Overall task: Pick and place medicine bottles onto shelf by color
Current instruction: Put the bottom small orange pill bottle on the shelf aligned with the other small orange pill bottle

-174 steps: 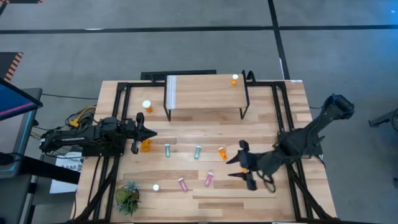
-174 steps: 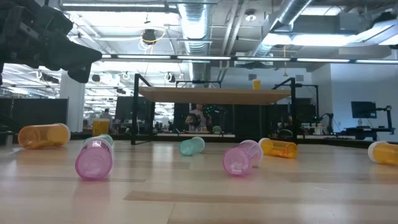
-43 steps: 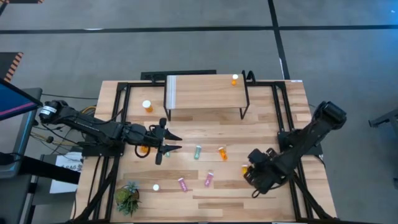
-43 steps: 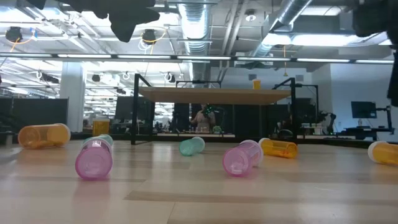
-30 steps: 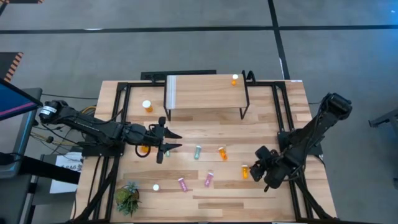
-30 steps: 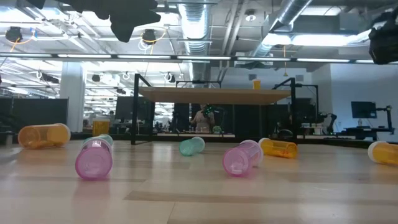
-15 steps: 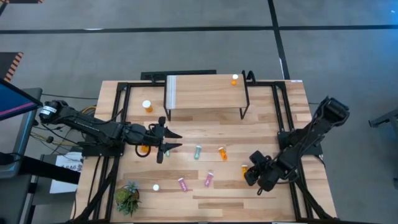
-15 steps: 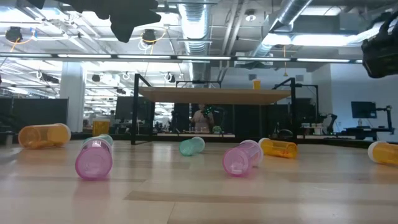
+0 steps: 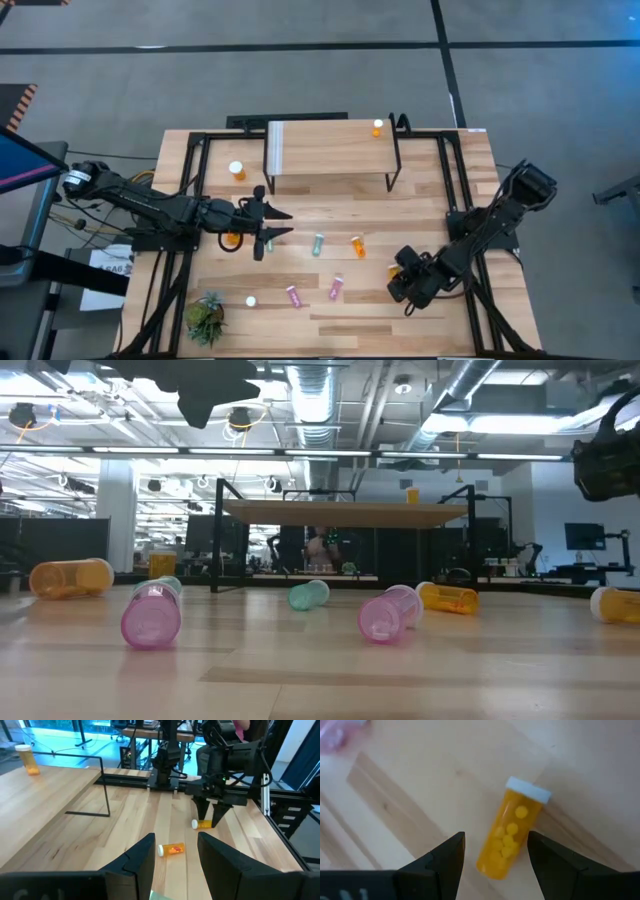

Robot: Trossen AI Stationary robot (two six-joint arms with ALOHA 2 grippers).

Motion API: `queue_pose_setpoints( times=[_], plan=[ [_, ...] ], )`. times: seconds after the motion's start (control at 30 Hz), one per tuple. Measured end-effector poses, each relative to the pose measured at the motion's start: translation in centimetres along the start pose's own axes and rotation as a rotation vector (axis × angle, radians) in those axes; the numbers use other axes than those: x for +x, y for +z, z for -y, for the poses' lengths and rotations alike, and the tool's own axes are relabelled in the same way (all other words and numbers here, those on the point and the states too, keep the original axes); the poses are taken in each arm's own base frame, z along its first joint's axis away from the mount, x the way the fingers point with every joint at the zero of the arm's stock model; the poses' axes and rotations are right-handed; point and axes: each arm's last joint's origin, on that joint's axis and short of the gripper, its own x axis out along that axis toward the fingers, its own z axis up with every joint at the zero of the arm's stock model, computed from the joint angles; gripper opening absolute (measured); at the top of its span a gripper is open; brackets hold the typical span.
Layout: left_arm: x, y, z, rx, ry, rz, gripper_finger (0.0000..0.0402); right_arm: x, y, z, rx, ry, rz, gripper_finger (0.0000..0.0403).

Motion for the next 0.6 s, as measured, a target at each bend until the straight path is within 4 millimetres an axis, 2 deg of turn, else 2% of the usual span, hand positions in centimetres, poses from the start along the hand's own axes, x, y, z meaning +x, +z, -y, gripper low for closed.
queue_pose_setpoints(
  times=[0.43,0.6],
  plan=[
    [0.0,0.0,0.0,-0.002,0.006,0.006,0.0136,1.1,0.5,-1.9,-0.183,-0.231,-0.1,0.0238],
    [0.0,0.1,0.0,-0.003,0.006,0.006,0.0136,0.9,0.5,-2.4,-0.215,-0.302,-0.125,0.0213]
  ],
)
